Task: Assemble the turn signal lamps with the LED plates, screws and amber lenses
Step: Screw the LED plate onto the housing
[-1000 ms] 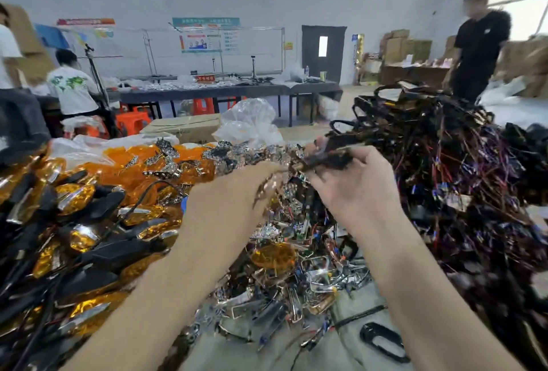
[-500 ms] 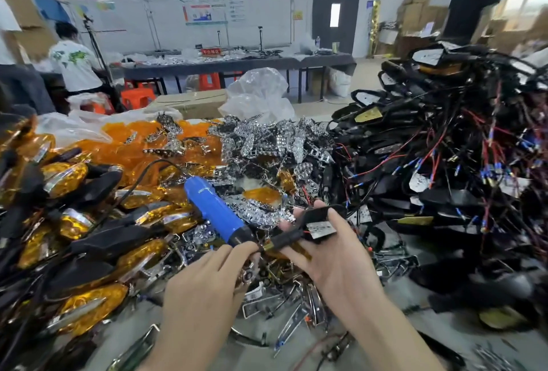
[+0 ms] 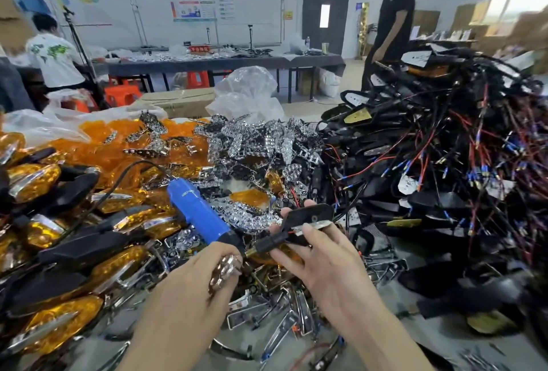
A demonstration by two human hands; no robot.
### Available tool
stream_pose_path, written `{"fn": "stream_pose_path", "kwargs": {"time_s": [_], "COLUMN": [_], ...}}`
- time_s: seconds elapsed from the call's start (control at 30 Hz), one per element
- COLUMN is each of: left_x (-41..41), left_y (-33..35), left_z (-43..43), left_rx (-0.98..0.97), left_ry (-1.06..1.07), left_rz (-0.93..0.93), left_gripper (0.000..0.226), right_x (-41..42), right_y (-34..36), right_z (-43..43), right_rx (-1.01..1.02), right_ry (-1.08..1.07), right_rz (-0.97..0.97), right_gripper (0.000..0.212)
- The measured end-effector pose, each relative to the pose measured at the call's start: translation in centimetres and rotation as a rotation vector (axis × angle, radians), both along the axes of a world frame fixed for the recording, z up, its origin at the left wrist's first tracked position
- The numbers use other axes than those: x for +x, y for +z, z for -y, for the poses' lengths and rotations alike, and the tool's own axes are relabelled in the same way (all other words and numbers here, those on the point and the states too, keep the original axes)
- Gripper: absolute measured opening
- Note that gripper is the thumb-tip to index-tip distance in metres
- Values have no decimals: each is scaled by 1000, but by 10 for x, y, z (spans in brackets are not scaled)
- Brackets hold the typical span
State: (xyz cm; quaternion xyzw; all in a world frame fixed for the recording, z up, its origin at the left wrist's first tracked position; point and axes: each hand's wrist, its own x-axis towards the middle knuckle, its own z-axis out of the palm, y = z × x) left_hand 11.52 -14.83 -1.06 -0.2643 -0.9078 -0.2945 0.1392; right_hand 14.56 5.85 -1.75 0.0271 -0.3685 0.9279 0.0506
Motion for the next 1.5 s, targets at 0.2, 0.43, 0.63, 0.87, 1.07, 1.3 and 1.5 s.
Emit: {"fn": "stream_pose_path", "kwargs": {"time_s": [0.2, 0.43, 0.63, 0.87, 1.07, 1.3, 1.5], "left_x": [-1, -8, -10, -16, -21, -28, -26], "left_y": [-1, 9, 17, 8, 8, 11, 11], "left_z": [0, -11, -47, -57, -56, -53, -41], "left_rx": [-25, 148, 149, 3, 23, 238, 315], "left_ry": [12, -33, -149, -190, -134, -220, -252], "left_rz": [94, 127, 158, 152, 118, 299, 470], "left_gripper": [5, 43, 46, 51, 24, 34, 42], "right_x": [1, -4, -9, -6, -4, -4, -8], "right_y": [2, -2, -5, -6, -9, -4, -3], "right_z": [-3, 2, 3, 3, 6, 7, 1], "right_rx": [-32, 77, 27, 201, 205, 186, 57], "right_ry": [0, -190, -335, -366, -373, -389, -249], "right_rz": [91, 161, 215, 222, 261, 209, 141], "right_gripper": [44, 18, 29, 17, 9, 14, 48]}}
